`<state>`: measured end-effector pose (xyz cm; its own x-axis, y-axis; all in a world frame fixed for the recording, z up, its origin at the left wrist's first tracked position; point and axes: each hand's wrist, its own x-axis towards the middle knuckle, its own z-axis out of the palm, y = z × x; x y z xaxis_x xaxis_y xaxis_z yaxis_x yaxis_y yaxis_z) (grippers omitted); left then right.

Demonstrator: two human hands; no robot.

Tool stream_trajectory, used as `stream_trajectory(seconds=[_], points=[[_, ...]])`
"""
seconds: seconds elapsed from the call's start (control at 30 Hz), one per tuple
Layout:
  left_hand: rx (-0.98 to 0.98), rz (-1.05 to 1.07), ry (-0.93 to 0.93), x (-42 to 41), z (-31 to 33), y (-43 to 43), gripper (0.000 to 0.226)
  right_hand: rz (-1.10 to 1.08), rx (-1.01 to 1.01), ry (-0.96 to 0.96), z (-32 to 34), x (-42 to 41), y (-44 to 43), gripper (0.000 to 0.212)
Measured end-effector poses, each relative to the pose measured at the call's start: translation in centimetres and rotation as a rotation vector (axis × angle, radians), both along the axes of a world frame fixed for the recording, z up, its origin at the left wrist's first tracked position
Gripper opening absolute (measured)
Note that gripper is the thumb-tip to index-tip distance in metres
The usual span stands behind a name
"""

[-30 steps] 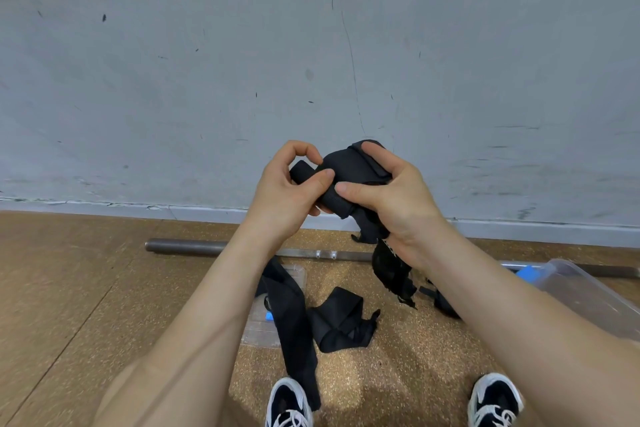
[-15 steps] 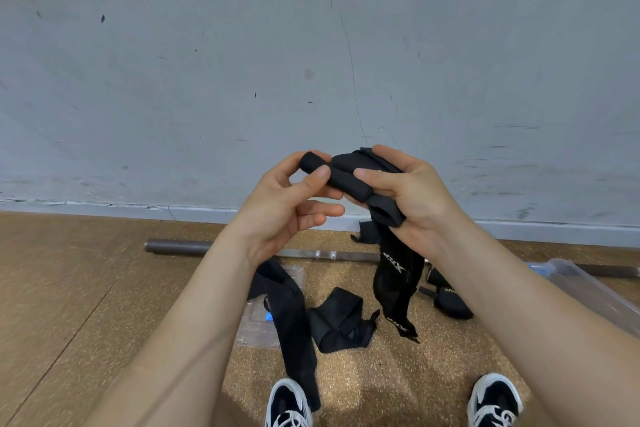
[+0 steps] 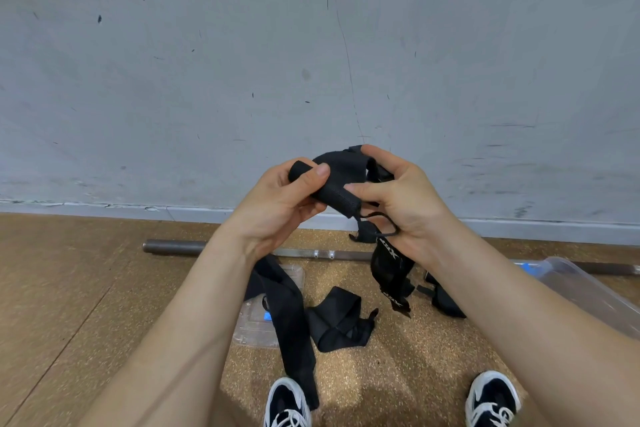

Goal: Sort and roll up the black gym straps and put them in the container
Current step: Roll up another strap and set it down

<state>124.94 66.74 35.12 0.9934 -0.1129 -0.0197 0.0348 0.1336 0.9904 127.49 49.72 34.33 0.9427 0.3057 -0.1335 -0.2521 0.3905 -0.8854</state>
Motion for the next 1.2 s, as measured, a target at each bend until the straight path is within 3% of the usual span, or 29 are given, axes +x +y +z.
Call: stream_trajectory(seconds=[0.33, 0.57, 0.9, 1.07, 1.13, 1.2], points=[[0.151, 0.079, 0.040, -0.3, 0.7, 0.0, 0.015, -0.060, 0.090, 0.077, 0.3, 0.0, 0.2, 0.066], [0.315, 0.228, -0.123, 0.2, 0.0, -0.4, 0.022, -0.031, 0.180, 0.104, -0.3, 0.0, 0.5, 0.066], [0.477, 0.224, -0.214, 0.0, 0.3, -1.1, 0.029, 0.087, -0.032, -0.083, -0.2, -0.6, 0.3, 0.056], [0.500, 0.233, -0.205, 0.1, 0.0, -1.4, 0.011, 0.075, -0.133, -0.094, -0.2, -0.2, 0.3, 0.050], [0.422, 0.182, -0.167, 0.0, 0.2, -1.0, 0.007, 0.068, -0.138, -0.055, -0.1, 0.2, 0.1, 0.065], [0.257, 0.059, -0.084, -0.3, 0.7, 0.0, 0.017, 0.086, -0.107, -0.011, 0.2, 0.6, -0.3, 0.079]])
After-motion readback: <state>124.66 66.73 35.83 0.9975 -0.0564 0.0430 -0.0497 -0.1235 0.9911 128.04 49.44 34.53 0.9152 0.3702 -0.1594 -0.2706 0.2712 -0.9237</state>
